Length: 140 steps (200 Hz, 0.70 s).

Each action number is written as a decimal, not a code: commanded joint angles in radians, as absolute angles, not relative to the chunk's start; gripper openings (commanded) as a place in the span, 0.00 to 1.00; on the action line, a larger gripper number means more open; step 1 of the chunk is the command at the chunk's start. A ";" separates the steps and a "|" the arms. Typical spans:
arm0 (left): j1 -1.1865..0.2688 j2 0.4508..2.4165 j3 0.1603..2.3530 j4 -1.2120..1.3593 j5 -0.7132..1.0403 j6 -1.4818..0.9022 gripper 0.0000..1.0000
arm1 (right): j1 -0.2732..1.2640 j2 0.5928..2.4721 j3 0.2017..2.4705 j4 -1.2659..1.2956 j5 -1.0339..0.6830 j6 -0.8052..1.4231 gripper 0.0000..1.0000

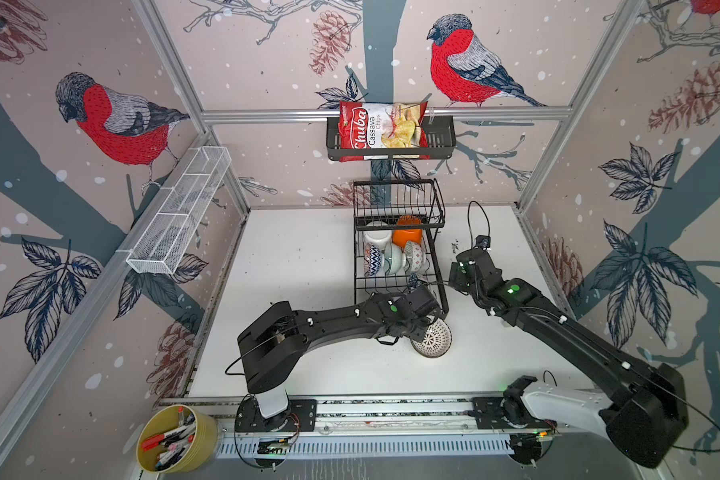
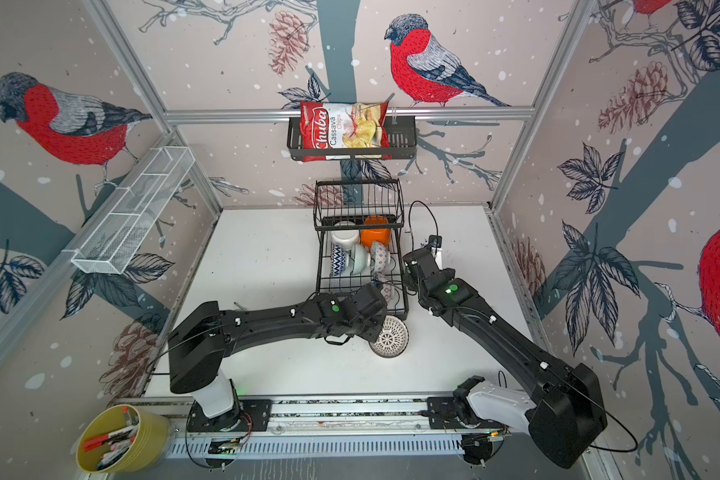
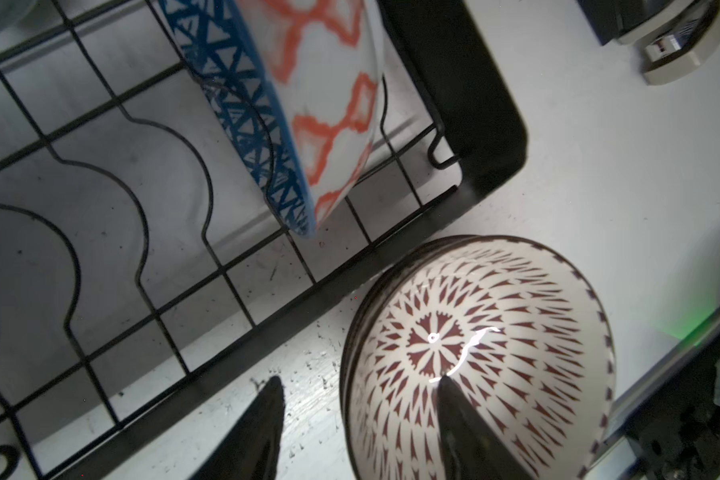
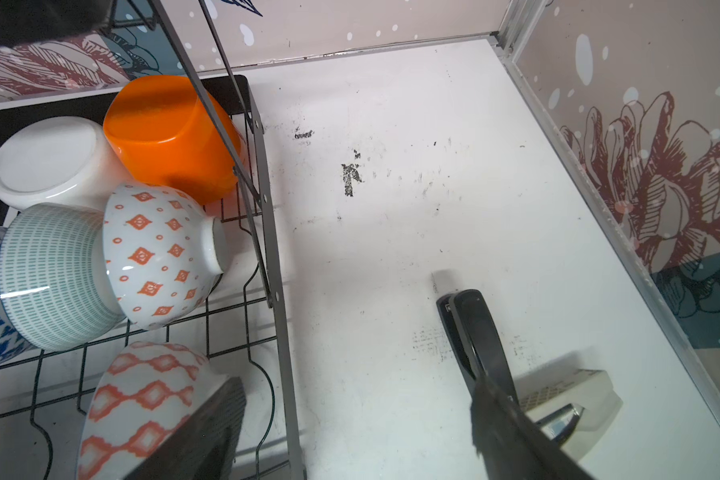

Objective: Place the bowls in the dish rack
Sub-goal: 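Reach the left gripper to the maroon-patterned bowl's rim while the right draws back, then close the left gripper on the maroon-patterned bowl's rim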

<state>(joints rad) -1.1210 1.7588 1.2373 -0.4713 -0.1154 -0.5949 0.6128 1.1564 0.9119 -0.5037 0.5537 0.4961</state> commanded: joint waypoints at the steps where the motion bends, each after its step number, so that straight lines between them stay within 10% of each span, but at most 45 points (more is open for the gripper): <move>1: -1.124 1.783 1.258 -0.526 -0.137 -0.602 0.49 | 0.612 1.148 0.903 -0.477 0.558 0.488 0.85; 140: -1.144 1.820 1.292 -0.539 -0.179 -0.593 0.07 | 0.610 1.169 0.885 -0.464 0.522 0.482 0.85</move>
